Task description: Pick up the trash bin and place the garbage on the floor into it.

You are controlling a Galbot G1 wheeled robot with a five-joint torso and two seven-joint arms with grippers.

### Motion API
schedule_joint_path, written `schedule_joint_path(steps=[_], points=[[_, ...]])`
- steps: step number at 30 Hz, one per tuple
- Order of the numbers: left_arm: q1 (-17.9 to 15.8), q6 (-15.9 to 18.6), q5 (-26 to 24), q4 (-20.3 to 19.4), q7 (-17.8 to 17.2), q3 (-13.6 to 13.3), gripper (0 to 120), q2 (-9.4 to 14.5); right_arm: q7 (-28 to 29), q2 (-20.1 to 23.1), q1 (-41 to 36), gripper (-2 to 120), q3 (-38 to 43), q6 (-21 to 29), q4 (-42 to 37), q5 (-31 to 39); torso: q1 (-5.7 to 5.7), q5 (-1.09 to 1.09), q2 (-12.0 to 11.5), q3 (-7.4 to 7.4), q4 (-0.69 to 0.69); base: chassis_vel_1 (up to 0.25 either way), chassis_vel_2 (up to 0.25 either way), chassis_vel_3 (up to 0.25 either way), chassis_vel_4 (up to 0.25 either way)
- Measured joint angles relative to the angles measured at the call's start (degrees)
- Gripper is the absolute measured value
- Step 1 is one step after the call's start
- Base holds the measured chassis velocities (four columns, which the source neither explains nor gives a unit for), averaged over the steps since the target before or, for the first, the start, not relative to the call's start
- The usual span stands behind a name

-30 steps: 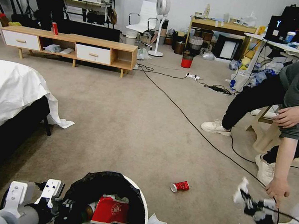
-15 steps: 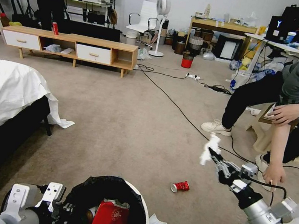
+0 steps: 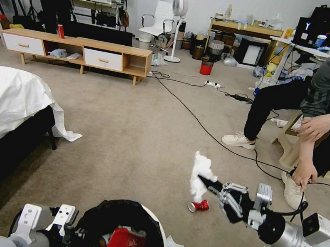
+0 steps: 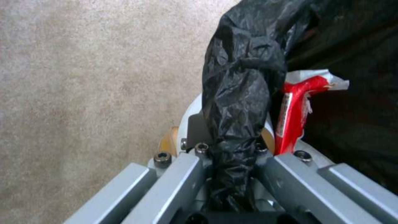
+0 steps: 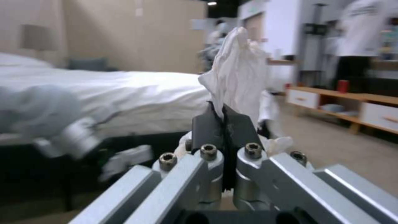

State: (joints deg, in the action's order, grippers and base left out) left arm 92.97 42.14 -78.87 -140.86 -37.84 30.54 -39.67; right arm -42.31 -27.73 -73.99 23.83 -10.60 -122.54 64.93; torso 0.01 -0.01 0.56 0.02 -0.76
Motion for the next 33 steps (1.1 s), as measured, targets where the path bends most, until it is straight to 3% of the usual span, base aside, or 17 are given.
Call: schedule_joint_path(steps=[12,17,22,33], points=[[-0.63,0.00,-0.23,0.18,-0.04,0.27,1,0.06,-3.55,-0.11,13.87,0,-12.86,-0.46,-1.46,2.37,0.00,0.00,0.00,0.00,0.00,0.000,0.000,0.000,0.000],[-1.00,0.00,-0.31,0.42,-0.04,0.22,1,-0.05,-3.85,-2.60,18.72,0,-18.84,-0.38,-0.21,2.75,0.00,0.00,0.00,0.00,0.00,0.000,0.000,0.000,0.000],[-1.23,0.00,-1.03,0.49,-0.03,0.81,1,0.26,-4.59,-8.11,26.06,0,-28.39,-0.14,2.67,2.96,0.00,0.02,0.00,0.00,0.00,0.000,0.000,0.000,0.000],[-0.83,0.00,-1.08,0.53,0.00,1.19,1,0.15,-7.37,-11.32,30.60,0,-36.09,1.03,4.98,3.29,0.00,0.00,0.00,0.00,-0.02,0.000,0.000,0.000,0.000]])
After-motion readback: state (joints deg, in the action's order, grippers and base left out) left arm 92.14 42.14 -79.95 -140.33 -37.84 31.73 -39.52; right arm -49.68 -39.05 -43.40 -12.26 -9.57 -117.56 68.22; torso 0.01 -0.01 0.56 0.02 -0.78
